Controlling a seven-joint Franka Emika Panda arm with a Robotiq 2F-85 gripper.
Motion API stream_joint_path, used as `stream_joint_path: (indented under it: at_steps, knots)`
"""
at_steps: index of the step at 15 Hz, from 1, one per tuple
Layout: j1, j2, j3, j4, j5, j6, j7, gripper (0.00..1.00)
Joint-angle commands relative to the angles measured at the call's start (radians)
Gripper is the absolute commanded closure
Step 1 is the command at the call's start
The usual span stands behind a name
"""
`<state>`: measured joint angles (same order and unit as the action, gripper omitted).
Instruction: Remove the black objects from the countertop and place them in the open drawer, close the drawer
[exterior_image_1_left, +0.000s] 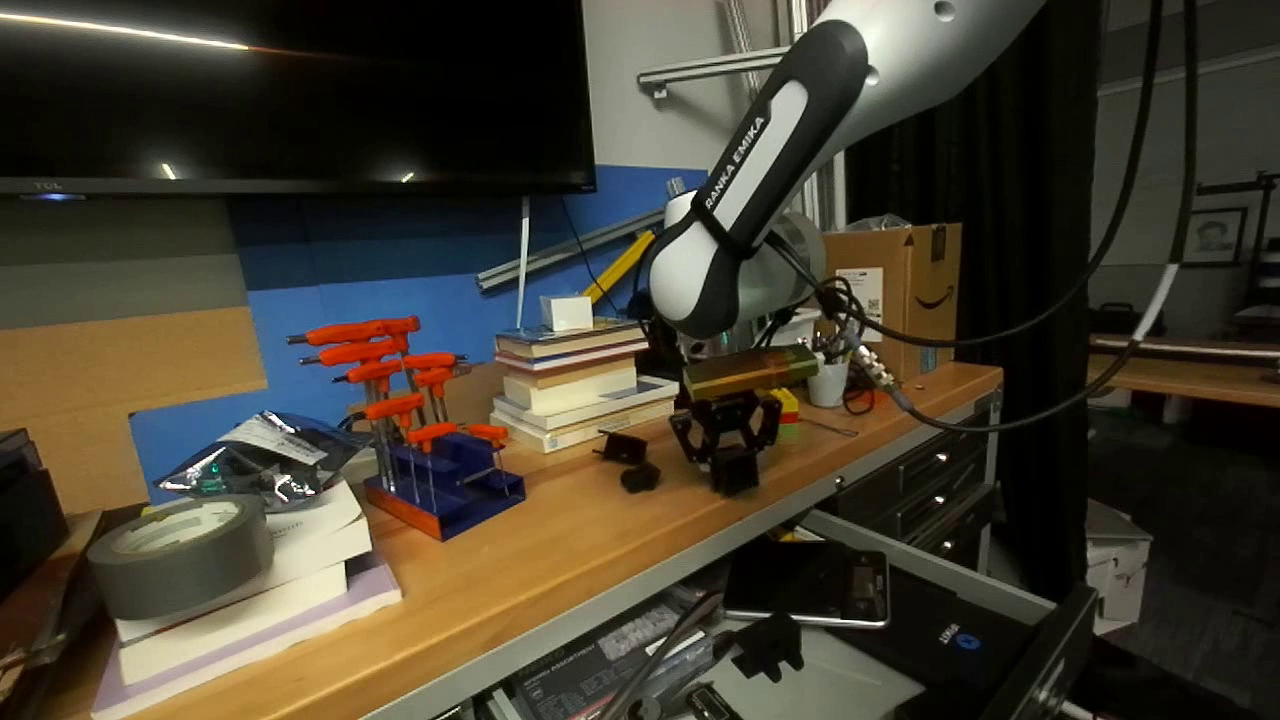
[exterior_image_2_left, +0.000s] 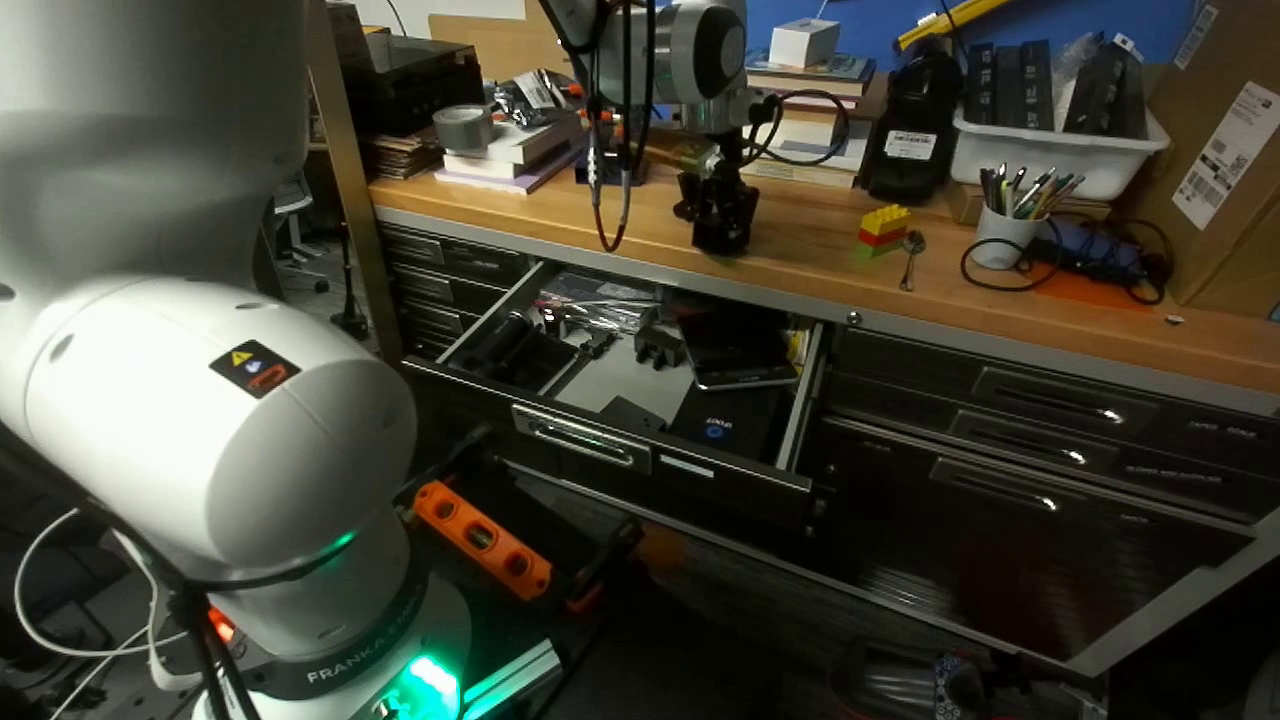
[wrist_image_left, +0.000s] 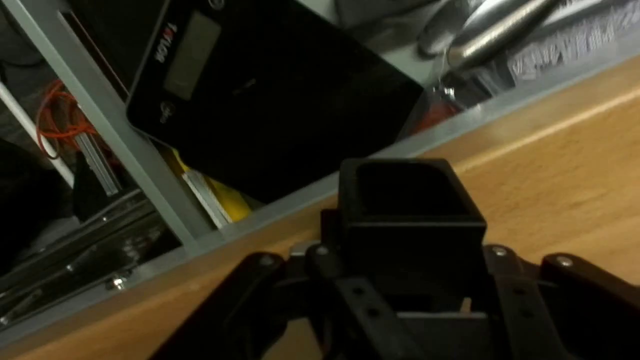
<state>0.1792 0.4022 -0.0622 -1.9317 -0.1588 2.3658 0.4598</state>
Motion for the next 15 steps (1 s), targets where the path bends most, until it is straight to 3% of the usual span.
stream_joint_path:
  at_steps: [1,8,11,15]
  knots:
    - [-0.004,-0.166,0.024,-0.2,0.03,-0.051,0.006,0.73]
    - [-0.026,-0.333,0.069,-0.528,0.196,0.101,0.111,0.73]
    - [-0.026,-0.325,0.08,-0.615,0.254,0.239,0.2,0.73]
    - [-0.006,-0.264,0.09,-0.663,0.251,0.4,0.338,0.73]
